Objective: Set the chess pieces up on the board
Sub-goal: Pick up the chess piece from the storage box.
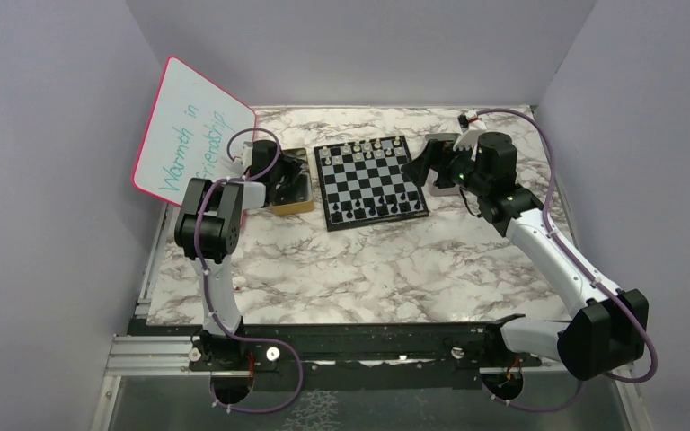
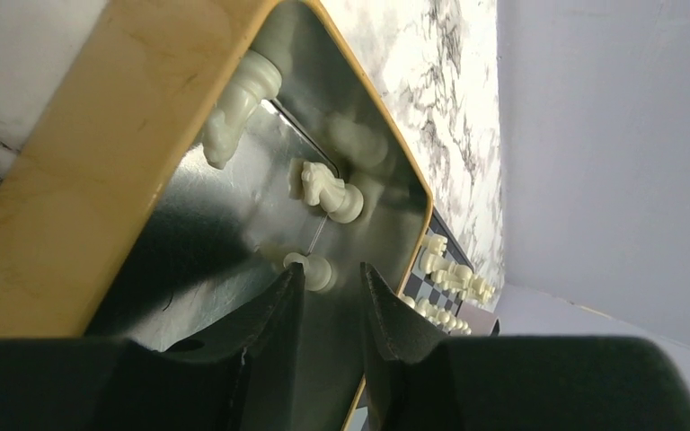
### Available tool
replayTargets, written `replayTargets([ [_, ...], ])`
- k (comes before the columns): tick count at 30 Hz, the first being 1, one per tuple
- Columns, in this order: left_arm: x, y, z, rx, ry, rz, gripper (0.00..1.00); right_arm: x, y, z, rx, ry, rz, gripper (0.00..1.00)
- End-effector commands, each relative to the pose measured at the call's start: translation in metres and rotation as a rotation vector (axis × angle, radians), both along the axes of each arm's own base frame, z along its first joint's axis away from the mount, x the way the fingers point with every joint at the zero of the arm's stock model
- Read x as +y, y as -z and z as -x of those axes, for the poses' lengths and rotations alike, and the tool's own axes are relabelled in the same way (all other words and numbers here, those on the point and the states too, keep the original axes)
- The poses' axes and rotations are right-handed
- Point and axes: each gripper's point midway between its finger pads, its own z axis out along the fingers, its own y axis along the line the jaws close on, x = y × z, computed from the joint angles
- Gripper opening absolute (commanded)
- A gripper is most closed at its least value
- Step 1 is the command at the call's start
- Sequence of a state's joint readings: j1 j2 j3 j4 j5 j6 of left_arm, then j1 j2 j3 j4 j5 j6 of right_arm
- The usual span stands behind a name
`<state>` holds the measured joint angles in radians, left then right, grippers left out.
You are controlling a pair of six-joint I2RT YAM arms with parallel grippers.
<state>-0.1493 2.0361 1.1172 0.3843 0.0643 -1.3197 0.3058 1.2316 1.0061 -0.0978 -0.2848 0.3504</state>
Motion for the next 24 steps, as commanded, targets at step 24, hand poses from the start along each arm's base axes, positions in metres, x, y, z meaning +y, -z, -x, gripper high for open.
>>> replayTargets([
  [24, -0.002, -0.018, 0.000, 0.011, -0.266, -0.193, 0.32, -0.003, -0.008, 0.001, -0.039, 0.007, -0.005, 1.00],
])
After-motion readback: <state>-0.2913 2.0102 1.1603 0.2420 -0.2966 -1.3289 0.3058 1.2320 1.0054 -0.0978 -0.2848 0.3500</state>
